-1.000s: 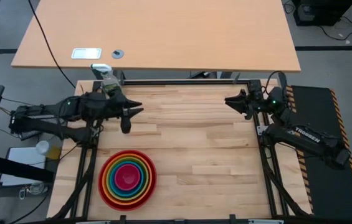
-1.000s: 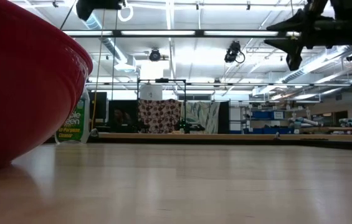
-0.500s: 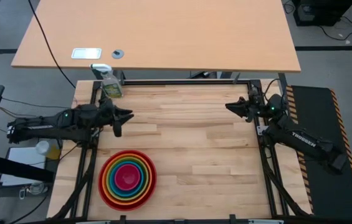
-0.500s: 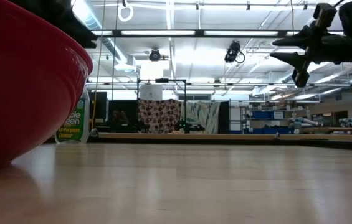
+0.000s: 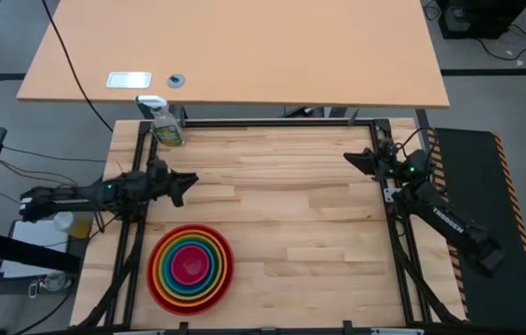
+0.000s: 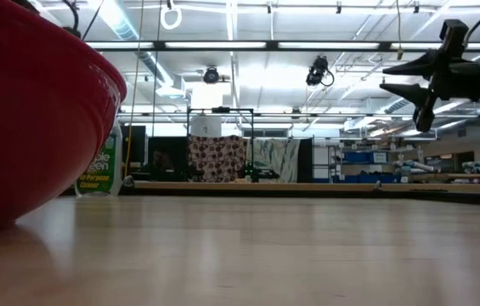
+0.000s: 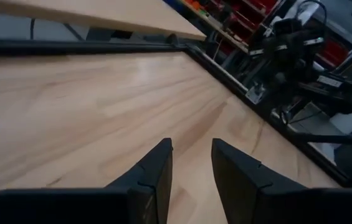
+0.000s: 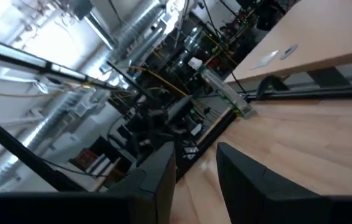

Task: Nest bowls inside each other
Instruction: Return to Home Position

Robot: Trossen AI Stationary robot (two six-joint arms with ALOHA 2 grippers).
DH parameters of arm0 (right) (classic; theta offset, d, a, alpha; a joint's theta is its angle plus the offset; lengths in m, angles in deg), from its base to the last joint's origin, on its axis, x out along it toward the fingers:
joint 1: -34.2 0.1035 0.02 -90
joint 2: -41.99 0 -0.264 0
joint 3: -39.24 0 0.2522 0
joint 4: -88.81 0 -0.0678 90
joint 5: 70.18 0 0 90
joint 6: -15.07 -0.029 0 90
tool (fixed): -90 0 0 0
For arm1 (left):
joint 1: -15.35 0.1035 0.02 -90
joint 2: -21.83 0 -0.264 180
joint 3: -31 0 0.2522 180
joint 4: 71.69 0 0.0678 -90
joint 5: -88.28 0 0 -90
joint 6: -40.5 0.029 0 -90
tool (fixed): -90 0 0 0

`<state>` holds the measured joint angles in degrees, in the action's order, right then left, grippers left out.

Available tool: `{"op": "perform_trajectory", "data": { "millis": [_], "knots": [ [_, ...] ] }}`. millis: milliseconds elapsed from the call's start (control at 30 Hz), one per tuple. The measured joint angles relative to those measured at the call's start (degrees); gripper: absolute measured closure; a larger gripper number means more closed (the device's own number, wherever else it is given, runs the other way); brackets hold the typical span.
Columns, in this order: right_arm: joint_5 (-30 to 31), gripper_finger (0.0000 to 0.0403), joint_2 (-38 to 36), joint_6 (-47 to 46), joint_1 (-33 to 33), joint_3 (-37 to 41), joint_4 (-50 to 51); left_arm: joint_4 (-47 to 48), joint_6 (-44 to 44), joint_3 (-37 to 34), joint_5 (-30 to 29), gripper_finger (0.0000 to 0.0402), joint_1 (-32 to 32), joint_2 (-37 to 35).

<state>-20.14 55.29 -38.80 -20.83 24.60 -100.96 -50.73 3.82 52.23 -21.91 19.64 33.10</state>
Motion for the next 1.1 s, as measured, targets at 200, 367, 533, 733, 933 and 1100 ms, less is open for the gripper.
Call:
{"op": "perform_trajectory", "data": {
  "millis": [200,367,533,733,933,1100],
  "knots": [
    [1.1,0.0278,-1.5,0.3,0.0,0.5,1.1,-0.2,-3.7,-3.0,-0.1,0.0287,0.0,-0.6],
    [2.7,0.0278,-1.3,0.6,0.0,0.5,1.7,-0.6,-4.7,-3.8,-0.1,0.0287,0.0,-0.5],
    [2.2,0.0277,-1.3,-3.3,0.2,0.5,1.2,-0.5,-4.3,-3.8,-0.1,0.0292,0.0,-0.5],
    [2.3,0.0277,-1.3,3.1,0.2,0.5,1.3,-0.4,-1.9,-3.8,-0.6,0.0299,0.0,-0.4],
    [2.4,0.0277,-1.3,24.1,0.2,0.5,1.3,-0.3,14.6,-3.8,-0.7,0.0299,0.0,-0.4],
    [2.4,0.0276,-1.3,23.6,0.2,0.5,1.3,-0.3,15.8,-3.8,-0.7,0.0299,0.0,-0.4]
  ]
}}
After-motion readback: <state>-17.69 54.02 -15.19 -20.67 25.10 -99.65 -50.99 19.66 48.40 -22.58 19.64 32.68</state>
